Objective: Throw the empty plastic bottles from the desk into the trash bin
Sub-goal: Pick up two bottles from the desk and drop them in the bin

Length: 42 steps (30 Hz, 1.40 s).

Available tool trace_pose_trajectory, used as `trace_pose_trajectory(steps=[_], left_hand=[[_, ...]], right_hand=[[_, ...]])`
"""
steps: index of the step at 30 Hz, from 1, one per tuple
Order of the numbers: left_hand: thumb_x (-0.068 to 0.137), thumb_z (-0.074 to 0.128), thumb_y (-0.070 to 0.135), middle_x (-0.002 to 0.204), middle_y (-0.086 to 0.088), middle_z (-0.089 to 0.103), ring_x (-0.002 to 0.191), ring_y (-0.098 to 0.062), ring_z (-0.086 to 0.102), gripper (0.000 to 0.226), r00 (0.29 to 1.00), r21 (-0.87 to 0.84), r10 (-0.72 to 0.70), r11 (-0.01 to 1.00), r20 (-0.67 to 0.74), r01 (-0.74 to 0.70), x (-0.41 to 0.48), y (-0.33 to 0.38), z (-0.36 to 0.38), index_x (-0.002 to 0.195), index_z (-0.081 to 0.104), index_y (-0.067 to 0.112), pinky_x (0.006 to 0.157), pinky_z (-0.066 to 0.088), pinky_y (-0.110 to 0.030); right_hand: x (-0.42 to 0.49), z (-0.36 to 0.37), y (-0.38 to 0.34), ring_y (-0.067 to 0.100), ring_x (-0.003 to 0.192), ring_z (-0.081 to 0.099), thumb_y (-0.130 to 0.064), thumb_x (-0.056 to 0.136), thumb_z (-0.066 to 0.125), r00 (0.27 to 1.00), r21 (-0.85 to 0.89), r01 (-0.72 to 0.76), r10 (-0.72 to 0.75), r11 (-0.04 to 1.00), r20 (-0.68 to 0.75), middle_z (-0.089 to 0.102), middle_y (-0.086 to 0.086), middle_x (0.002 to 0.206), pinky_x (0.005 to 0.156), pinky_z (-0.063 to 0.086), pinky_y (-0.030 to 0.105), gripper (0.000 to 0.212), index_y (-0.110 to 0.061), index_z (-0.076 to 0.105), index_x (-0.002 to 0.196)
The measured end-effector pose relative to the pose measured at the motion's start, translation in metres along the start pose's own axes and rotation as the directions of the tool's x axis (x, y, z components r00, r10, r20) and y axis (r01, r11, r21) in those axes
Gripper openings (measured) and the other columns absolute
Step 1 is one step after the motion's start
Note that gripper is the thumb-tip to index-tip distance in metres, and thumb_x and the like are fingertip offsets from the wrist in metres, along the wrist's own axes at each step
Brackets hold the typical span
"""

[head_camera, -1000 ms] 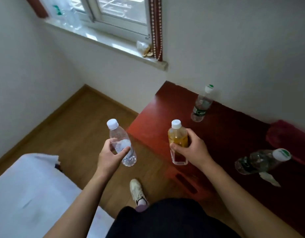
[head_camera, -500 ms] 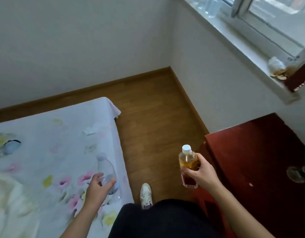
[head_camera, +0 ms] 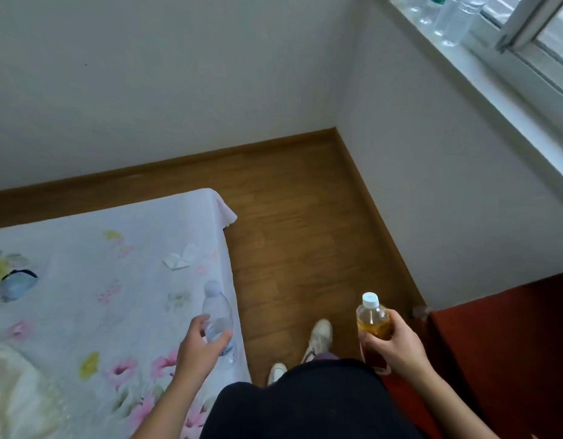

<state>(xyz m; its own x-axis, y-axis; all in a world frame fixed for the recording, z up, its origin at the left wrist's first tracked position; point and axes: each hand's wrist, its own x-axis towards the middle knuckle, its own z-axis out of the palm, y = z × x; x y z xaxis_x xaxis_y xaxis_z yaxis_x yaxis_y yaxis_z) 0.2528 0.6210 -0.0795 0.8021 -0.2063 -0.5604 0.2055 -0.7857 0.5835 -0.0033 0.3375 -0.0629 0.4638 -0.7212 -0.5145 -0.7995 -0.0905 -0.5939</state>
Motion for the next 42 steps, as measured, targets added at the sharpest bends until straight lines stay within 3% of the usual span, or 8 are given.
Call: trace_pose_trajectory(steps=[4, 9, 13, 18, 24, 29, 38, 42], left_hand=[[0.084, 0.075, 0.038, 0.124, 0.003, 0.052, 0.107, -0.016, 0.05, 0.059, 1.0, -0.006, 0.022, 1.0, -0.02, -0.022, 0.05, 0.042, -0.006, 0.134, 0.047, 0.024, 0.087, 0.049, -0.035], [0.083, 0.075, 0.04, 0.131, -0.004, 0.055, 0.115, -0.025, 0.056, 0.062, 0.995, -0.008, -0.077, 0.997, -0.066, 0.077, 0.106, 0.085, -0.005, 0.136, 0.047, 0.022, 0.088, 0.05, -0.036], [0.081, 0.076, 0.042, 0.125, -0.006, 0.059, 0.103, -0.023, 0.057, 0.062, 0.973, -0.075, -0.186, 0.981, -0.138, 0.177, 0.141, 0.115, -0.005, 0.132, 0.048, 0.022, 0.081, 0.05, -0.035], [0.08, 0.077, 0.041, 0.117, -0.002, 0.063, 0.104, -0.024, 0.061, 0.057, 0.942, -0.191, -0.272, 0.953, -0.197, 0.235, 0.174, 0.15, -0.018, 0.127, 0.051, 0.022, 0.086, 0.051, -0.038], [0.079, 0.076, 0.046, 0.113, -0.001, 0.064, 0.101, -0.022, 0.061, 0.055, 0.918, -0.257, -0.334, 0.926, -0.214, 0.277, 0.239, 0.182, -0.039, 0.122, 0.052, 0.022, 0.086, 0.05, -0.038], [0.078, 0.078, 0.042, 0.116, -0.002, 0.063, 0.101, -0.023, 0.061, 0.054, 0.926, -0.255, -0.326, 0.927, -0.188, 0.275, 0.328, 0.225, -0.066, 0.121, 0.051, 0.024, 0.085, 0.049, -0.037], [0.076, 0.08, 0.044, 0.105, 0.008, 0.063, 0.098, -0.017, 0.062, 0.058, 0.97, -0.232, -0.167, 0.965, -0.178, 0.124, 0.495, 0.352, -0.138, 0.124, 0.054, 0.024, 0.078, 0.047, -0.032], [0.079, 0.079, 0.041, 0.103, 0.011, 0.062, 0.09, -0.007, 0.06, 0.056, 0.974, -0.285, -0.148, 0.954, -0.171, 0.095, 0.554, 0.395, -0.167, 0.124, 0.05, 0.028, 0.065, 0.045, -0.023]], right_hand=[[0.06, -0.008, -0.019, 0.005, 0.087, 0.064, -0.049, 0.067, 0.081, 0.999, -0.018, -0.024, 0.025, 1.0, 0.029, 0.07, -0.013, 0.093, 0.073, 0.053, 0.032, 0.051, -0.034, 0.058, 0.109], [0.152, -0.023, -0.074, 0.01, 0.093, 0.063, -0.045, 0.069, 0.082, 0.995, -0.023, -0.006, 0.008, 1.0, 0.098, 0.066, -0.012, 0.1, 0.074, 0.053, 0.031, 0.056, -0.031, 0.054, 0.116], [0.228, -0.031, -0.143, 0.005, 0.09, 0.063, -0.045, 0.07, 0.083, 0.979, -0.023, 0.102, -0.096, 0.995, 0.181, 0.067, -0.014, 0.099, 0.073, 0.053, 0.026, 0.053, -0.033, 0.054, 0.113], [0.315, -0.033, -0.243, 0.009, 0.085, 0.067, -0.046, 0.068, 0.083, 0.929, -0.057, 0.256, -0.23, 0.965, 0.289, 0.069, -0.01, 0.093, 0.076, 0.059, 0.034, 0.047, -0.03, 0.056, 0.102], [0.408, -0.02, -0.349, 0.009, 0.091, 0.066, -0.045, 0.071, 0.082, 0.876, -0.077, 0.366, -0.316, 0.927, 0.363, 0.067, -0.01, 0.099, 0.075, 0.055, 0.028, 0.053, -0.026, 0.053, 0.112], [0.477, -0.013, -0.405, 0.01, 0.084, 0.067, -0.046, 0.071, 0.082, 0.897, -0.127, 0.36, -0.306, 0.924, 0.319, 0.068, -0.007, 0.095, 0.074, 0.058, 0.033, 0.048, -0.024, 0.054, 0.104], [0.579, -0.019, -0.478, 0.011, 0.085, 0.064, -0.047, 0.069, 0.082, 0.96, -0.202, 0.228, -0.187, 0.952, 0.207, 0.066, -0.009, 0.094, 0.078, 0.058, 0.039, 0.057, -0.025, 0.054, 0.113], [0.632, -0.011, -0.529, 0.013, 0.085, 0.066, -0.048, 0.069, 0.082, 0.959, -0.229, 0.239, -0.193, 0.944, 0.208, 0.066, -0.009, 0.093, 0.079, 0.059, 0.043, 0.059, -0.023, 0.055, 0.115]])
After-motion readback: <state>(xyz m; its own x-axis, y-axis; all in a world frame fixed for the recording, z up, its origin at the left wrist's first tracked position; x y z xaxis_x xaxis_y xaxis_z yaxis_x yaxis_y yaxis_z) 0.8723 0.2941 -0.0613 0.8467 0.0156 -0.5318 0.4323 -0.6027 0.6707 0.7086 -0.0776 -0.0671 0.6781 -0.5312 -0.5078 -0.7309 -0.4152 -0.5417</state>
